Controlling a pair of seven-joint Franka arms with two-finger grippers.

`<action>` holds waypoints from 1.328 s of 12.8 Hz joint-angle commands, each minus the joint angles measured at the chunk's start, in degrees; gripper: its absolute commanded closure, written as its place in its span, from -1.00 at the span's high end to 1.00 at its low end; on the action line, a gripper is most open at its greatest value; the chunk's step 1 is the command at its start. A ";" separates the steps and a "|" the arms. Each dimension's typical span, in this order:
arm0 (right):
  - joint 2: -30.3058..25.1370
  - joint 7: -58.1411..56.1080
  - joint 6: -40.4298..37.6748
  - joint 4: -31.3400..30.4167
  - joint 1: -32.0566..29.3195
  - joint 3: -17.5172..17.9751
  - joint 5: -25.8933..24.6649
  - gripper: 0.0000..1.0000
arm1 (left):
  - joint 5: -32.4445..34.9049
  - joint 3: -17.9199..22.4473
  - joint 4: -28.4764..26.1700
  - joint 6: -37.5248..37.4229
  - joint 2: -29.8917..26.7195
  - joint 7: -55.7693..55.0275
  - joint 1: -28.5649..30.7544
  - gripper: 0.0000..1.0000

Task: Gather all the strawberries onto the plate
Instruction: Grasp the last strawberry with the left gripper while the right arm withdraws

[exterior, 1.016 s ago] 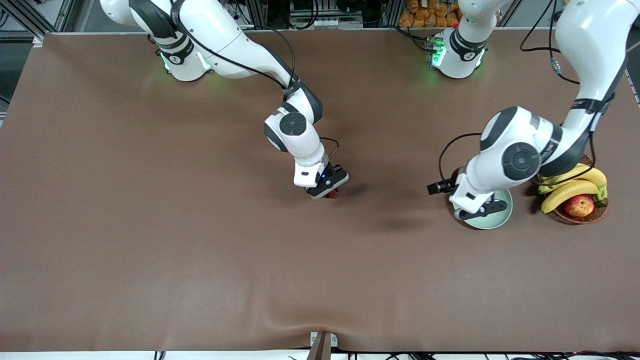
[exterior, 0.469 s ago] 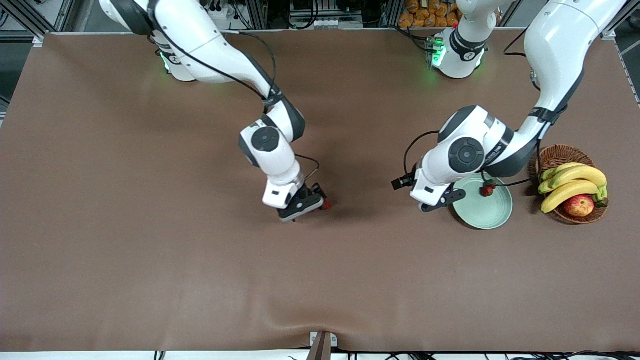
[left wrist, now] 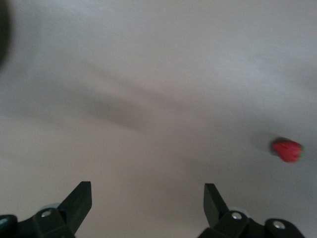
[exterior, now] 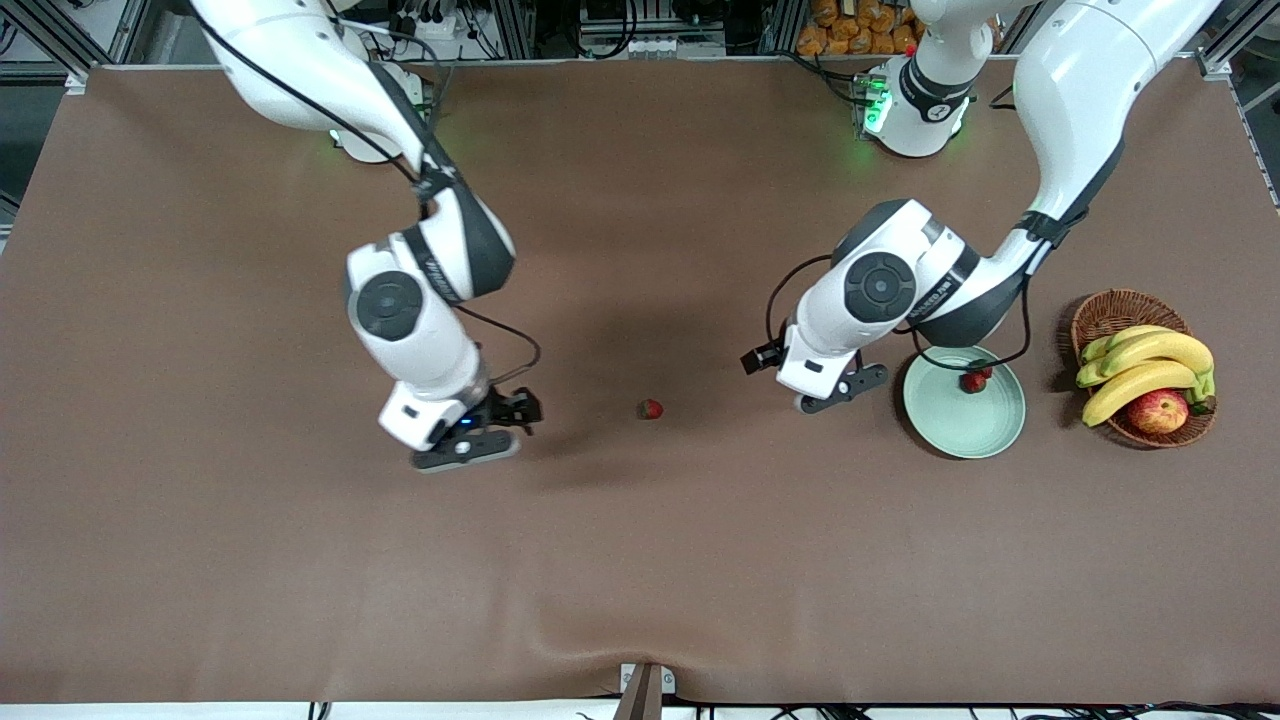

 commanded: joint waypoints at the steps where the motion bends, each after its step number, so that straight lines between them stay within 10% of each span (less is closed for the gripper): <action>1: -6.71 -0.07 -5.53 -4.34 -4.07 0.94 -0.10 1.00 | -0.24 2.00 4.72 -0.13 3.33 -3.28 -6.24 1.00; 6: -15.50 -1.99 -17.66 -4.78 -11.36 1.03 -0.10 1.00 | -1.12 15.97 12.53 0.65 6.40 -6.45 -24.78 1.00; 17: -29.93 -19.75 -36.30 -3.56 -25.34 1.03 -0.10 1.00 | -1.12 17.48 22.04 12.68 18.01 -26.01 -28.93 1.00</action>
